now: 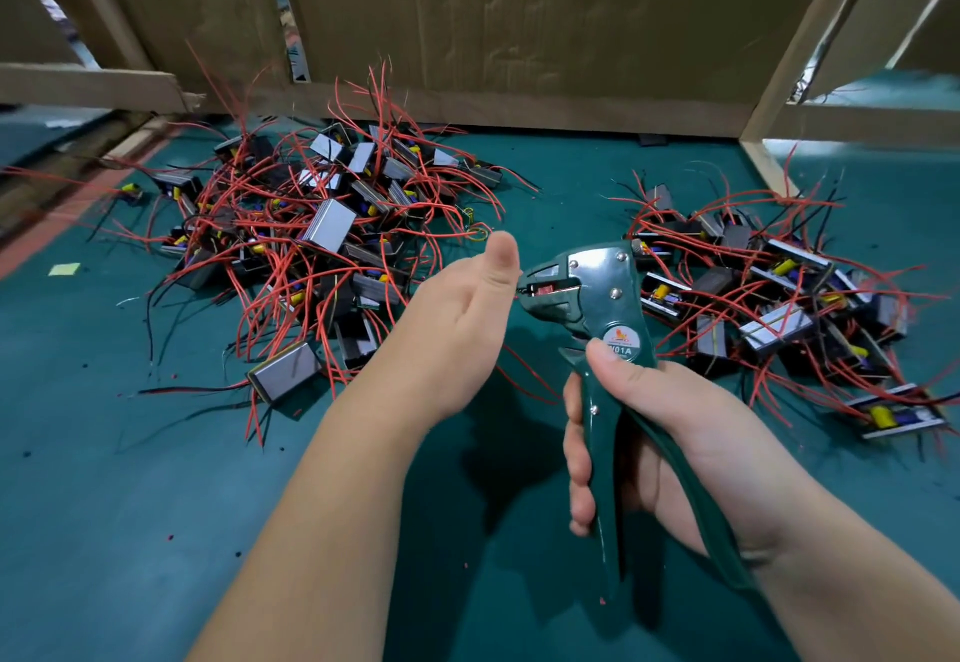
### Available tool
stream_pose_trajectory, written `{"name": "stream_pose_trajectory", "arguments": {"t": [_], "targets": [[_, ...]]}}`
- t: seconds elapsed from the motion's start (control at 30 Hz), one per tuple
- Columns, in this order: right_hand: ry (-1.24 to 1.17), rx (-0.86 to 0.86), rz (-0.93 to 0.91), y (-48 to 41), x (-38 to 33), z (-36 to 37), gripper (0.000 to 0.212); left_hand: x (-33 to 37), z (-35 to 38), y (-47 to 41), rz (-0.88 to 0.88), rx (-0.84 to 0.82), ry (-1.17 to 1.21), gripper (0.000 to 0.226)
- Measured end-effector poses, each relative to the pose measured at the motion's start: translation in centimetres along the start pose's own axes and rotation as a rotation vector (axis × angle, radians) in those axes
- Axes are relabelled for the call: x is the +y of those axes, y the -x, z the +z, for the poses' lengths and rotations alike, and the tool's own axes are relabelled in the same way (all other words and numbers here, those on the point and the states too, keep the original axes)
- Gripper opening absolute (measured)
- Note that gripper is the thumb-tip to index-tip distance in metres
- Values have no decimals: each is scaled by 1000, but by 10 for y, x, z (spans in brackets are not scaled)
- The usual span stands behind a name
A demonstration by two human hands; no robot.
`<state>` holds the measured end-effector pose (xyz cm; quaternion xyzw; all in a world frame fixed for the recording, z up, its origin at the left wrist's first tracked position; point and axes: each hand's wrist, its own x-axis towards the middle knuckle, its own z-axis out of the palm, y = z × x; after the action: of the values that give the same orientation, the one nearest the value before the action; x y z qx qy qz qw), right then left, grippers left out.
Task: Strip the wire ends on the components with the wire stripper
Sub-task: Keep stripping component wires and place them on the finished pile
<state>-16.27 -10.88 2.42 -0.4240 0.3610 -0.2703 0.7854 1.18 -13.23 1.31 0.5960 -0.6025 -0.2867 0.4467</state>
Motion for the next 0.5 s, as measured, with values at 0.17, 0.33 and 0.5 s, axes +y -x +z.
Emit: {"name": "stream_pose_trajectory", "arguments": {"t": [0.17, 0.33, 0.5], "targets": [[-28, 41, -23, 1, 0, 3, 37, 3, 1, -1, -78, 22, 102, 79], [-166, 48, -78, -5, 0, 3, 36, 8, 6, 0, -93, -36, 193, 83], [-428, 64, -271, -10, -9, -1, 27, 15, 3, -13, -185, 65, 452, 96]]}}
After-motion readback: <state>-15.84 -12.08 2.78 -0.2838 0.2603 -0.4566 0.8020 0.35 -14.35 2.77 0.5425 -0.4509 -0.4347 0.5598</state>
